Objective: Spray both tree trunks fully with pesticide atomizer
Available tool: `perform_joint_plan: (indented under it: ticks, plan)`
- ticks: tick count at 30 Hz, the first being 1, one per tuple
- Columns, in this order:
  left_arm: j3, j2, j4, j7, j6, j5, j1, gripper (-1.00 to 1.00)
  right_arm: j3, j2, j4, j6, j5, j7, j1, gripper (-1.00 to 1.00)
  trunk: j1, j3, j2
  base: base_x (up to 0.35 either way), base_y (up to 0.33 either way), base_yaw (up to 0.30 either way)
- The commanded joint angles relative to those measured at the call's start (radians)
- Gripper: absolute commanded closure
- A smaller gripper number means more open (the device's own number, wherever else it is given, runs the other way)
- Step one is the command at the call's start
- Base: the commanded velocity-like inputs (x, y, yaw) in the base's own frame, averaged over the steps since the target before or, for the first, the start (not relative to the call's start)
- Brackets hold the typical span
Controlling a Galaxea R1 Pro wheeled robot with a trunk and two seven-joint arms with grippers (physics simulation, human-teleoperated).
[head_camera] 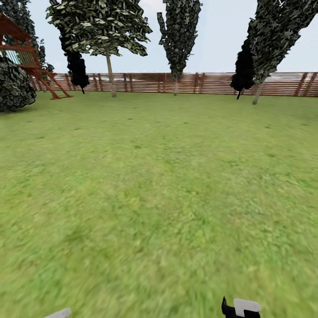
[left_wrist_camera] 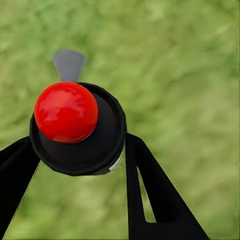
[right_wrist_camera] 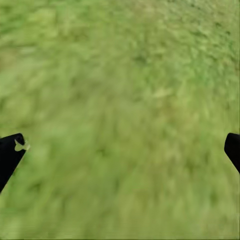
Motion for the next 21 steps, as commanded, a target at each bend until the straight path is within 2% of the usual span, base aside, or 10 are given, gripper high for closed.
perform_joint_plan:
  ticks: [1,7,11,15,21]
  plan:
    - [0.007,0.000,0.001,-0.001,-0.003,-0.003,-0.001,1.00,-0.007,0.000,0.001,-0.002,0.011,-0.005,0.000,-1.00,0.000,-0.001,0.000,0.339,0.062,0.282]
    - [0.007,0.000,0.001,0.000,-0.003,-0.003,-0.001,1.00,-0.007,0.000,0.001,-0.002,0.011,-0.005,0.000,-1.00,0.000,-0.001,0.000,0.302,0.163,0.282]
    - [0.006,-0.003,0.000,-0.001,-0.003,-0.003,-0.001,1.00,-0.007,0.000,0.001,-0.002,0.011,-0.005,0.000,-1.00,0.000,-0.001,0.000,0.063,0.025,0.283]
    - [0.007,-0.003,0.000,-0.001,-0.003,-0.003,-0.001,1.00,-0.007,0.000,0.000,-0.001,0.010,-0.005,0.000,-1.00,0.000,-0.001,0.000,0.290,0.026,0.281]
    - [0.007,-0.002,0.001,-0.001,-0.003,-0.003,-0.001,1.00,-0.007,-0.003,0.001,0.000,0.024,0.000,0.000,-1.00,0.000,-0.001,0.000,0.305,0.144,0.063]
